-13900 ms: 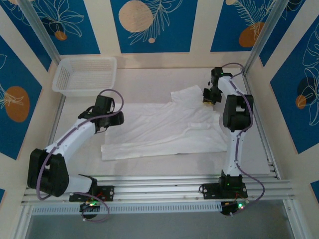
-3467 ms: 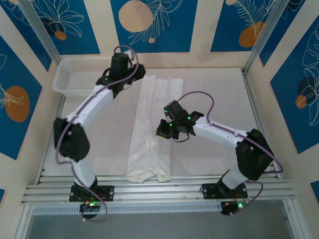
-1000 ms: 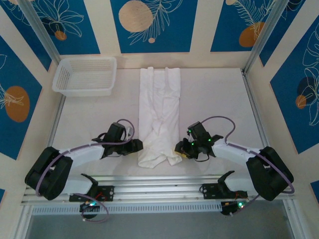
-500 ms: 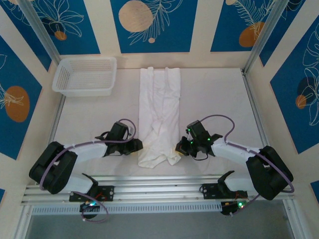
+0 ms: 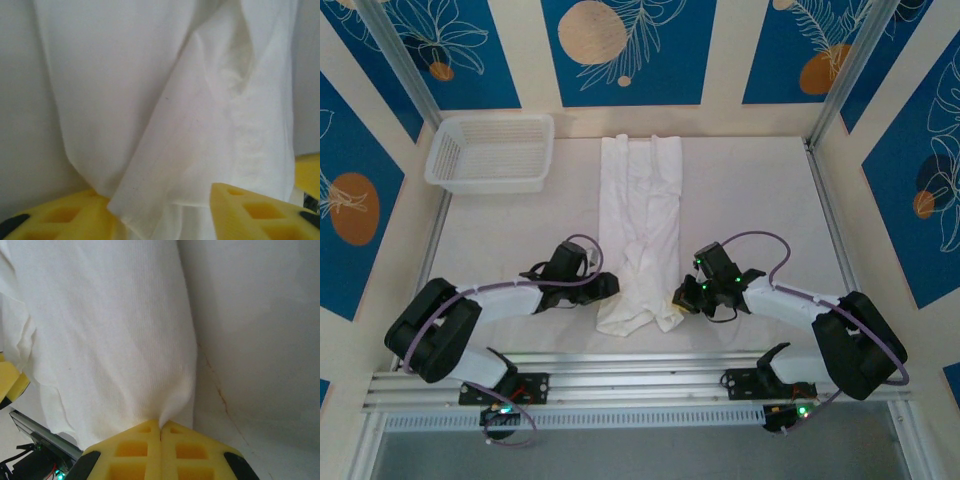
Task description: Fold the inside-out t-shirt
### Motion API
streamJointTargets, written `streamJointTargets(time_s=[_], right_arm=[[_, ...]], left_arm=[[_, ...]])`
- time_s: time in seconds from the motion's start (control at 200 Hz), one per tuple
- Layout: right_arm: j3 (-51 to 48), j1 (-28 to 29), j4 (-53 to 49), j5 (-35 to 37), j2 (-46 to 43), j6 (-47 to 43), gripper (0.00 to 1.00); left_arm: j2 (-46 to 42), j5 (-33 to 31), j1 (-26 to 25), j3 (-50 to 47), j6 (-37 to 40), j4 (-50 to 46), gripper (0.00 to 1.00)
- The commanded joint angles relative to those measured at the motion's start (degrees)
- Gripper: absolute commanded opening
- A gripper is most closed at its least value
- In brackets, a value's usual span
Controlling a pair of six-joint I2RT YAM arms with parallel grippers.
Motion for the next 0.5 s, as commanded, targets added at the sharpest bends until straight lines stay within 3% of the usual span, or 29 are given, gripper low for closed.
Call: streamJointTargets(time_s=[0.0, 0.07, 0.15, 0.32, 0.38, 0.495], right_arm=[[1.3, 0.5, -2.0, 0.7, -0.5, 0.6, 0.05], [1.3, 0.5, -2.4, 0.8, -0.5, 0.7, 0.05], [1.2, 0.4, -2.4, 0.9, -0.5, 1.0, 0.05], [1.1, 0.5, -3.1, 1.7, -0.9, 1.5, 0.05], [0.7, 0.8, -4.0, 3.1, -2.0, 1.9, 0.03], [-2.0, 1.6, -5.4, 5.9, -6.5, 3.9, 0.00]], left_arm=[[0.4, -4.0, -0.5, 1.8, 0.1, -1.5, 0.58], [1.5, -3.3, -0.5, 2.0, -1.3, 0.9, 0.59], [3.5, -1.5, -0.5, 2.9, -2.9, 3.5, 0.51], [4.9, -0.3, -0.5, 3.2, -5.2, 5.1, 0.11], [3.7, 0.0, -0.5, 2.6, -4.7, 3.8, 0.02], [-0.4, -0.7, -0.5, 2.1, 0.9, -4.3, 0.00]])
